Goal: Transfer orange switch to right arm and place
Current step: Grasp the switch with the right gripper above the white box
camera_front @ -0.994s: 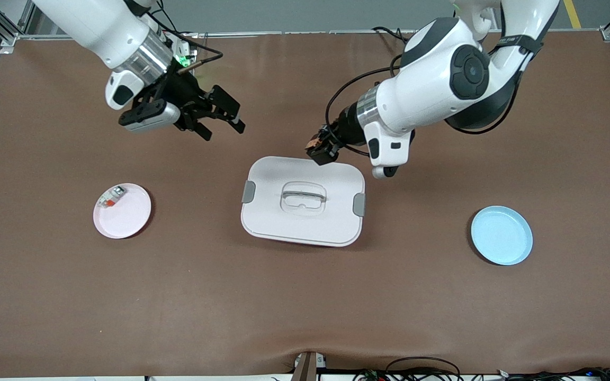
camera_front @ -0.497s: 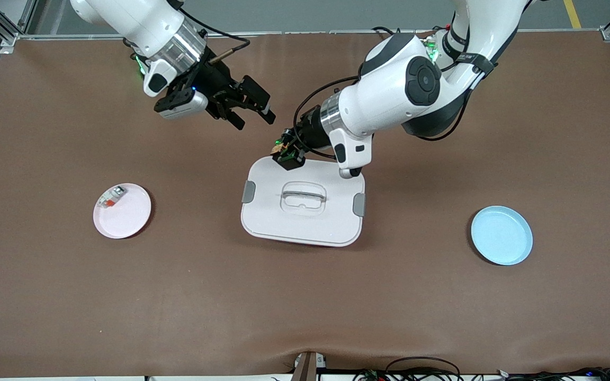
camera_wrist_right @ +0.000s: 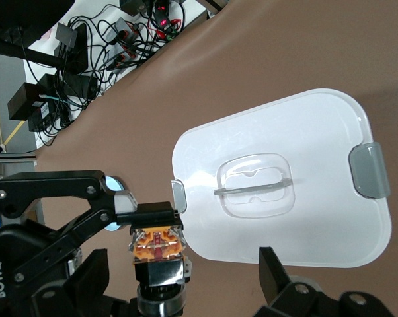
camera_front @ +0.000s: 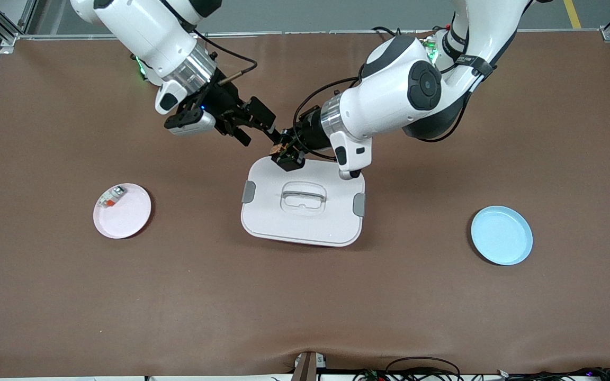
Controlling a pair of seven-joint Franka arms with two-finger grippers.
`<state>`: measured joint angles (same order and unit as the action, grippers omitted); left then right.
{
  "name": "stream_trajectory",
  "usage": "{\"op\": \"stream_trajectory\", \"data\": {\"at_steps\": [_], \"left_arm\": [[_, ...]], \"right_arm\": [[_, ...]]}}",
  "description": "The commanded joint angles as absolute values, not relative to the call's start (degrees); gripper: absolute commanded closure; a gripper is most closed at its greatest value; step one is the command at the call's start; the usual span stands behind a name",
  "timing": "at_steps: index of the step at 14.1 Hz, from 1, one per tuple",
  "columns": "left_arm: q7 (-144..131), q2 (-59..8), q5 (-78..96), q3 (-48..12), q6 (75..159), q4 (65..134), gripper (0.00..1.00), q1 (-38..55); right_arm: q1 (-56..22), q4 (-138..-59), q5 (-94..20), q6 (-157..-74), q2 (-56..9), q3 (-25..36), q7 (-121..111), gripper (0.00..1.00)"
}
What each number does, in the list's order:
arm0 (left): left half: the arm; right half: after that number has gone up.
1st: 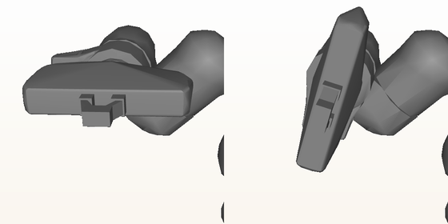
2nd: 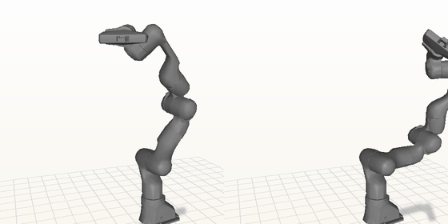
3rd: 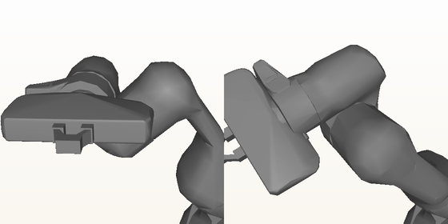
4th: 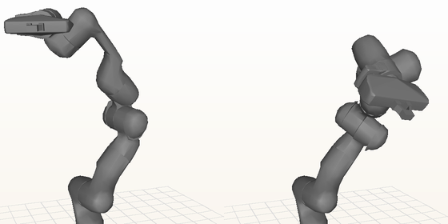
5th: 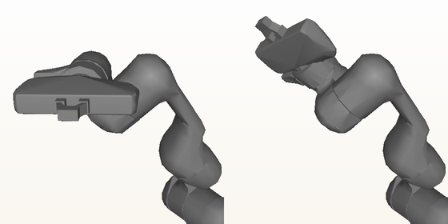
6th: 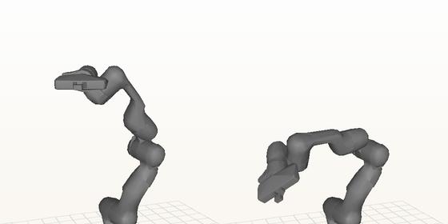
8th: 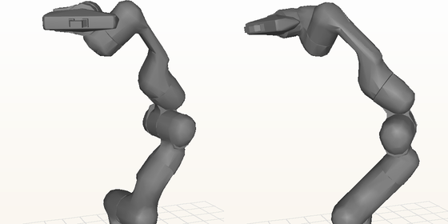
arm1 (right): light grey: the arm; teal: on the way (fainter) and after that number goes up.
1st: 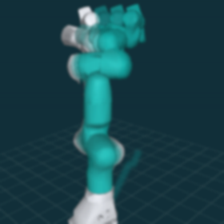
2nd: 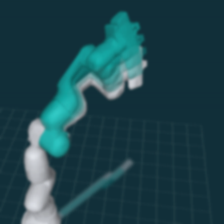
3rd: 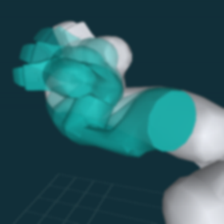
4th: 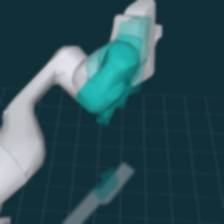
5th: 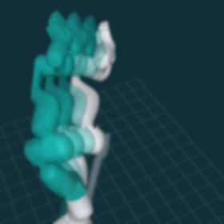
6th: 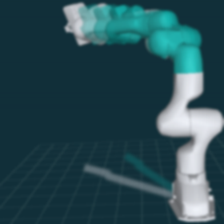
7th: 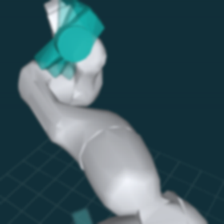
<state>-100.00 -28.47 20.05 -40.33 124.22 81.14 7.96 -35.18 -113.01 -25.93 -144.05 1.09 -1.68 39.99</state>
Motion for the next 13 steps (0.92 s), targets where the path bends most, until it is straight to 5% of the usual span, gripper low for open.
{"op": "stream_trajectory", "data": {"at_steps": [1,10,13], "left_arm": [[-100.0,-28.9,21.2,-40.5,124.4,80.0,1.0,8.2],[-99.4,-29.7,20.9,-40.3,124.6,80.0,1.0,8.0],[-99.4,-29.7,20.9,-40.3,124.6,80.1,1.0,8.0]], "right_arm": [[-37.0,-111.3,-27.1,-144.8,-0.5,-1.1,40.5,0.0],[-38.1,-109.0,-27.2,-145.1,-3.3,-1.1,40.4,0.0],[-38.2,-108.8,-27.3,-145.3,-4.0,-1.1,40.3,0.36]]}}
